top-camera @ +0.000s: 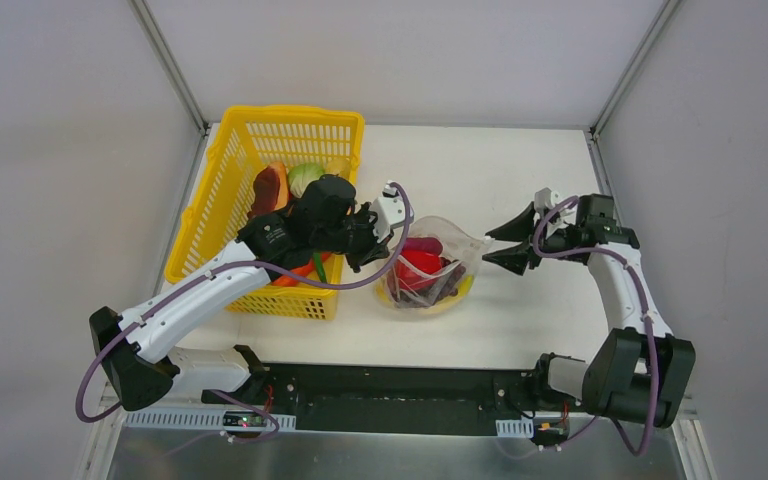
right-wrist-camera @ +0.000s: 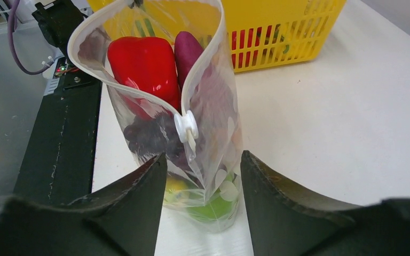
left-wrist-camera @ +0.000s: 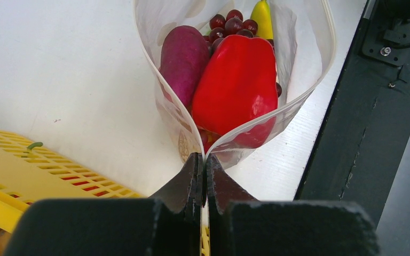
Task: Place the food in the zip-top bag and seal the zipper
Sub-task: Zip the zipper food storage bag at the center of the board.
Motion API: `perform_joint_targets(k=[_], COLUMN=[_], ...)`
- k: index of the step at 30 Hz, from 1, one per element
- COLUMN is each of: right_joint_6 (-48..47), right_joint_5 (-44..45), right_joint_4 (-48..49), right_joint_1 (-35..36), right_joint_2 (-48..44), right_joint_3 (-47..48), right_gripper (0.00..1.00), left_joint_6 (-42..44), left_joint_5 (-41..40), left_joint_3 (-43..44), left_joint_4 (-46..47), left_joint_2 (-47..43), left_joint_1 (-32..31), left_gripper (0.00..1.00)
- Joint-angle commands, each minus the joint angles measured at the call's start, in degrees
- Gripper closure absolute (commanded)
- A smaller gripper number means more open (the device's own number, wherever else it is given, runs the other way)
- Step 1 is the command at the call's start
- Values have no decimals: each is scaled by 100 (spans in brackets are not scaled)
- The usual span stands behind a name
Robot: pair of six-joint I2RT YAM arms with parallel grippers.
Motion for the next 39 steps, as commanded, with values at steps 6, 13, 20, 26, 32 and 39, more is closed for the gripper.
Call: perform_joint_targets(k=[6, 13, 20, 26, 32, 39], right_joint_6=[-2364, -3889, -4522, -4411, -4683, -4612], right_joint_5=[-135, -85, -9, -178, -218, -392], right_joint_4=[-2038, -3345, -3970, -4033, -4338, -4353], right_joint_1=[419, 440, 238, -78, -88, -97], right_joint_2=[497, 876, 966, 855, 893, 736], right_joint_3=[700, 950, 1019, 1079, 1080, 1038], right_gripper=[61, 87, 100, 100, 100, 100], left_joint_6=[-6, 16, 33, 18, -76, -583], left_joint_5=[152, 139, 47, 105, 40, -140], left_joint_3=[89, 93, -170, -481, -403, -275], left_joint_4=[175, 102, 93, 53, -14, 271], left_joint_2=[-155, -168, -505, -855, -804, -810], left_joint_1=[54, 56, 216, 470, 491, 492], left_gripper=[100, 100, 100, 100, 100, 56])
